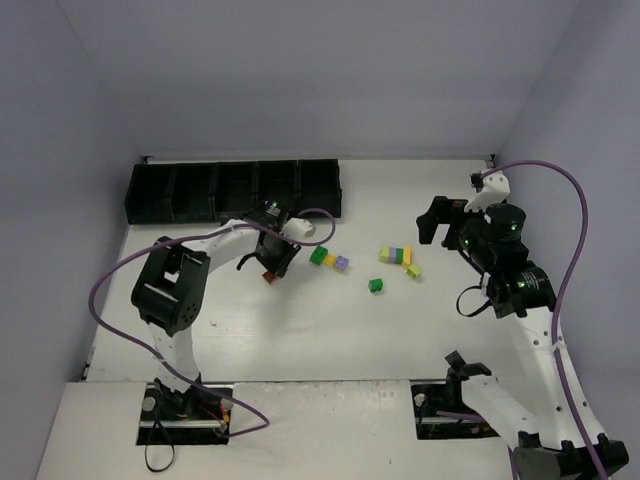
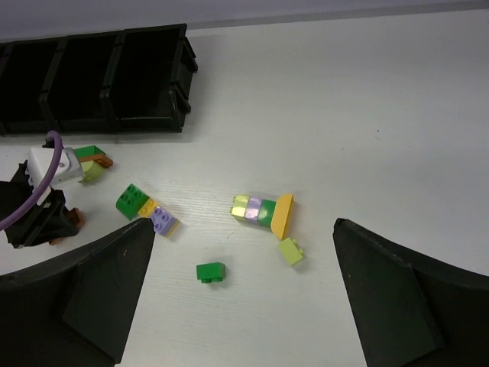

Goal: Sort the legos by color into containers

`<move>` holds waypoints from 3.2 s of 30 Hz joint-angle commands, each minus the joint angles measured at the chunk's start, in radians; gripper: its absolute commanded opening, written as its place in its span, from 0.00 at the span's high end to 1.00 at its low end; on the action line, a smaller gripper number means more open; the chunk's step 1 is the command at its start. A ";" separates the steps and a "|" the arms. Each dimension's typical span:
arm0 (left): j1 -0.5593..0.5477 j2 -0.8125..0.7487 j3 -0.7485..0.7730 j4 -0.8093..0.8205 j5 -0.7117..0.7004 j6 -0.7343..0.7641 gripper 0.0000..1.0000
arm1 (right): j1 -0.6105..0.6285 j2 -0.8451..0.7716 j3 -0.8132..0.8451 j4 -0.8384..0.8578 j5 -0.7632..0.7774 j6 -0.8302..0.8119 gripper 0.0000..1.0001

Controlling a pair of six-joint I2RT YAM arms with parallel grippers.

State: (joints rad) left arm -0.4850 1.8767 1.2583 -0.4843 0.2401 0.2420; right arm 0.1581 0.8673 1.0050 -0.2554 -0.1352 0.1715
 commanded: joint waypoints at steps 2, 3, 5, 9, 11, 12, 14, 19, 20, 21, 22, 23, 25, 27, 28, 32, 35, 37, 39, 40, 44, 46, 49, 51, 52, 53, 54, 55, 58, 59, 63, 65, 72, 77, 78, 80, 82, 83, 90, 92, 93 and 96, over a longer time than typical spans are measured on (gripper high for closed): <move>0.013 -0.112 -0.003 0.019 -0.005 -0.009 0.92 | 0.004 -0.008 0.007 0.042 0.012 -0.018 0.00; 0.034 -0.135 -0.013 0.035 -0.008 -0.018 0.92 | 0.004 -0.007 0.006 0.042 0.009 -0.018 0.00; 0.068 -0.204 -0.016 0.050 -0.021 -0.056 0.98 | 0.004 -0.008 0.007 0.042 0.006 -0.018 0.00; 0.207 -0.323 0.001 0.122 -0.094 -0.148 0.99 | 0.004 -0.007 0.015 0.042 -0.021 -0.006 0.00; 0.295 -0.372 0.019 0.157 -0.142 -0.196 0.99 | 0.004 -0.005 0.017 0.042 -0.035 0.002 0.00; 0.348 -0.386 0.044 0.167 -0.177 -0.204 0.99 | 0.004 -0.004 0.017 0.042 -0.044 0.005 0.00; 0.397 -0.386 0.072 0.194 -0.223 -0.213 0.99 | 0.004 -0.004 0.014 0.042 -0.047 0.011 0.00; 0.562 -0.295 0.196 0.240 -0.223 -0.230 0.99 | 0.004 -0.002 0.006 0.042 -0.073 0.020 0.00; 0.597 -0.275 0.216 0.265 -0.228 -0.231 0.99 | 0.004 -0.004 0.000 0.042 -0.076 0.023 0.00; 0.612 -0.228 0.240 0.271 -0.228 -0.228 0.99 | 0.004 -0.005 -0.003 0.042 -0.079 0.025 0.00; 0.626 -0.203 0.297 0.276 -0.231 -0.224 0.99 | 0.004 -0.005 -0.006 0.042 -0.090 0.026 0.00; 0.652 -0.177 0.326 0.282 -0.231 -0.222 0.99 | 0.004 -0.005 -0.012 0.042 -0.095 0.031 0.00; 0.678 -0.104 0.378 0.286 -0.231 -0.222 0.99 | 0.003 -0.005 -0.019 0.041 -0.104 0.033 0.00; 0.706 -0.036 0.444 0.300 -0.231 -0.214 0.99 | 0.004 -0.008 -0.026 0.041 -0.116 0.036 0.00; 0.712 -0.013 0.463 0.309 -0.231 -0.211 0.99 | 0.004 -0.008 -0.029 0.041 -0.119 0.033 0.00; 0.727 0.094 0.559 0.312 -0.274 -0.202 0.91 | 0.004 -0.005 -0.037 0.036 -0.124 0.031 0.00; 0.744 0.188 0.622 0.322 -0.274 -0.227 0.85 | 0.004 -0.004 -0.042 0.033 -0.122 0.039 0.00; 0.758 0.223 0.676 0.313 -0.256 -0.230 0.70 | 0.004 -0.002 -0.043 0.025 -0.124 0.042 0.00; 0.761 0.265 0.720 0.302 -0.240 -0.231 0.62 | 0.004 0.001 -0.043 0.016 -0.115 0.042 0.00; 0.761 0.274 0.728 0.300 -0.240 -0.231 0.59 | 0.004 0.001 -0.043 0.015 -0.110 0.043 0.00; 0.763 0.305 0.739 0.308 -0.240 -0.276 0.47 | 0.004 0.004 -0.039 0.007 -0.099 0.046 0.00; 0.766 0.308 0.742 0.305 -0.213 -0.285 0.44 | 0.004 0.001 -0.037 0.004 -0.095 0.048 0.00; 0.764 0.294 0.744 0.283 -0.193 -0.311 0.42 | 0.004 -0.004 -0.036 0.001 -0.087 0.046 0.00; 0.757 0.253 0.728 0.267 -0.171 -0.331 0.41 | 0.004 -0.005 -0.034 -0.001 -0.073 0.046 0.00; 0.750 0.230 0.716 0.253 -0.165 -0.337 0.41 | 0.004 -0.005 -0.034 0.001 -0.067 0.045 0.00; 0.732 0.181 0.686 0.239 -0.156 -0.348 0.41 | 0.004 -0.004 -0.032 0.001 -0.052 0.045 0.00; 0.718 0.156 0.673 0.221 -0.151 -0.349 0.41 | 0.004 -0.002 -0.032 0.001 -0.044 0.045 0.00; 0.702 0.127 0.658 0.186 -0.153 -0.351 0.41 | 0.004 -0.001 -0.032 0.001 -0.038 0.043 0.00; 0.602 0.001 0.548 0.144 -0.156 -0.356 0.41 | 0.004 0.004 -0.032 0.001 -0.009 0.040 0.00; 0.570 -0.060 0.520 0.135 -0.156 -0.363 0.41 | 0.003 0.004 -0.034 0.002 -0.001 0.039 0.00; 0.381 -0.181 0.373 0.105 -0.148 -0.418 0.41 | 0.003 0.010 -0.042 0.002 0.028 0.037 0.00; 0.266 -0.230 0.304 0.093 -0.139 -0.455 0.41 | 0.003 0.013 -0.046 0.002 0.032 0.042 0.00; -0.102 -0.261 0.211 0.075 -0.133 -0.578 0.40 | 0.003 0.012 -0.068 0.001 0.082 0.105 0.03; -0.337 -0.166 0.230 0.138 -0.134 -0.497 0.41 | 0.003 0.010 -0.078 0.001 0.065 0.114 0.02; -0.358 -0.147 0.242 0.144 -0.139 -0.477 0.41 | 0.003 0.010 -0.078 0.001 0.065 0.115 0.02; -0.400 -0.081 0.278 0.156 -0.119 -0.428 0.41 | 0.003 0.007 -0.078 -0.001 0.059 0.118 0.03; -0.417 -0.015 0.309 0.156 -0.091 -0.393 0.41 | 0.003 0.002 -0.080 -0.002 0.054 0.122 0.02; -0.434 0.008 0.343 0.153 -0.073 -0.382 0.41 | 0.001 0.001 -0.080 -0.004 0.049 0.120 0.02; -0.458 0.166 0.431 0.161 -0.044 -0.334 0.41 | 0.001 -0.033 -0.083 -0.022 0.046 0.126 0.03; -0.458 0.191 0.449 0.153 -0.036 -0.328 0.41 | 0.000 -0.037 -0.085 -0.027 0.046 0.125 0.02; -0.458 0.212 0.460 0.151 -0.030 -0.325 0.41 | 0.001 -0.040 -0.085 -0.033 0.049 0.123 0.03; -0.458 0.240 0.467 0.165 -0.016 -0.320 0.41 | 0.001 -0.048 -0.088 -0.036 0.051 0.123 0.03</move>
State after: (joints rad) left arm -0.9352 2.1315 1.6730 -0.3626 0.1944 -0.1150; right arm 0.1570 0.8322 0.9142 -0.3351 -0.0742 0.2844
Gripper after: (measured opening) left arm 0.595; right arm 0.975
